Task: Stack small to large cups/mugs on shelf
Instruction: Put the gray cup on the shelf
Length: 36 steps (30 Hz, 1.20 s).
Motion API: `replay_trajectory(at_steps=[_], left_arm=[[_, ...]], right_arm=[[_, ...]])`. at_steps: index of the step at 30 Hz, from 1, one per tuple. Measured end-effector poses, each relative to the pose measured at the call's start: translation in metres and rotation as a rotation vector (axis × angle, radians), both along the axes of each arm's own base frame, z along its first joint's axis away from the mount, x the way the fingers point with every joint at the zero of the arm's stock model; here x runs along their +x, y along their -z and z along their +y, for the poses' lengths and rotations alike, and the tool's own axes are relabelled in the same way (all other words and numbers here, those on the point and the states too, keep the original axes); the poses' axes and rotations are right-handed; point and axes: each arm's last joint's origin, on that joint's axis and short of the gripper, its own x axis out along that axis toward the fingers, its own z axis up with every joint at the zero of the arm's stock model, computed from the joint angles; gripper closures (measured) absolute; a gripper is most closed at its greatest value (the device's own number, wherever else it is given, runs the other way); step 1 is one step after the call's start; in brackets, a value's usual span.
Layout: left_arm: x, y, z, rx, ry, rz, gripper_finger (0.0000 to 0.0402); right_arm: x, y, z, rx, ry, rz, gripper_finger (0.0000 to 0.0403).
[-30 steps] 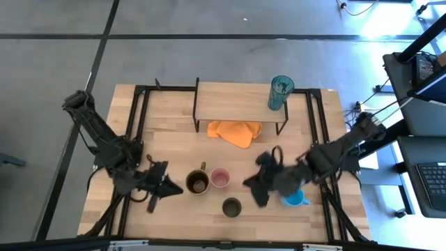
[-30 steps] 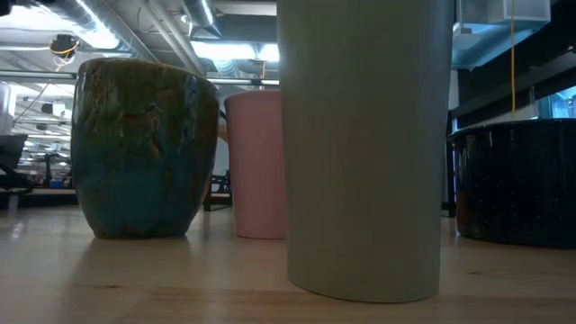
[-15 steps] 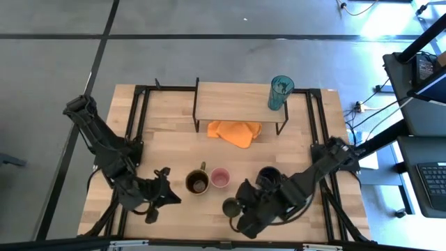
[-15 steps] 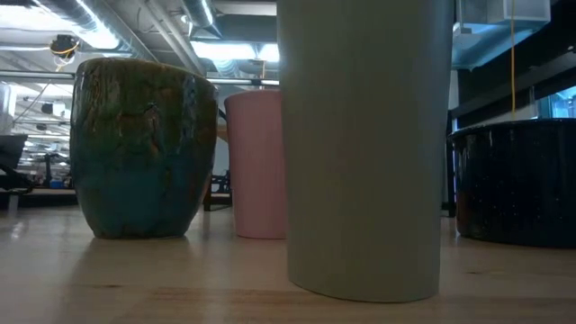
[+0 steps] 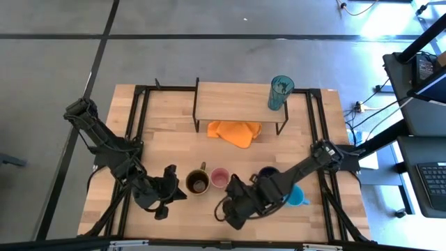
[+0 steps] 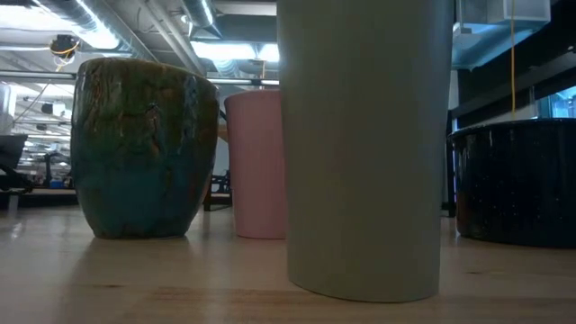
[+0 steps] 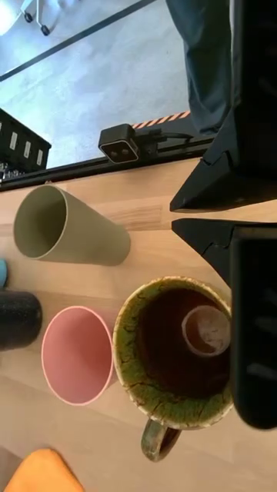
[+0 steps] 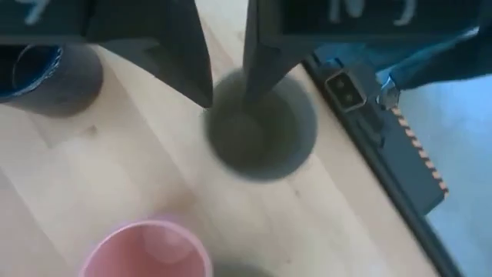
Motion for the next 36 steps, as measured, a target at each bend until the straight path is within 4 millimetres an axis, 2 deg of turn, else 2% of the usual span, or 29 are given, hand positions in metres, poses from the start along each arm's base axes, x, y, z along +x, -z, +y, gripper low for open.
replay_trajectory(at_steps=[4, 8, 20, 27, 36], left_arm=[[0.001, 0.0, 0.001, -0.001, -0.007, 0.0, 0.0383], [0.001, 0.0, 0.001, -0.003, -0.008, 0.0, 0.0383], [0.001, -0.001, 0.002, -0.014, -0.017, 0.0, 0.0383], [0.001, -0.001, 0.002, -0.029, -0.029, 0.002, 0.0383], [0.001, -0.001, 0.002, -0.03, -0.031, 0.001, 0.0383]], right_arm=[[0.007, 0.007, -0.009, -0.01, 0.026, 0.018, 0.029], [0.011, 0.015, -0.008, 0.0, 0.024, 0.041, 0.0277], [0.015, 0.03, -0.003, -0.007, 0.026, 0.082, 0.0289], [0.016, 0.048, 0.01, -0.001, 0.009, 0.127, 0.0289], [0.016, 0.048, 0.009, -0.006, 0.015, 0.122, 0.0289]])
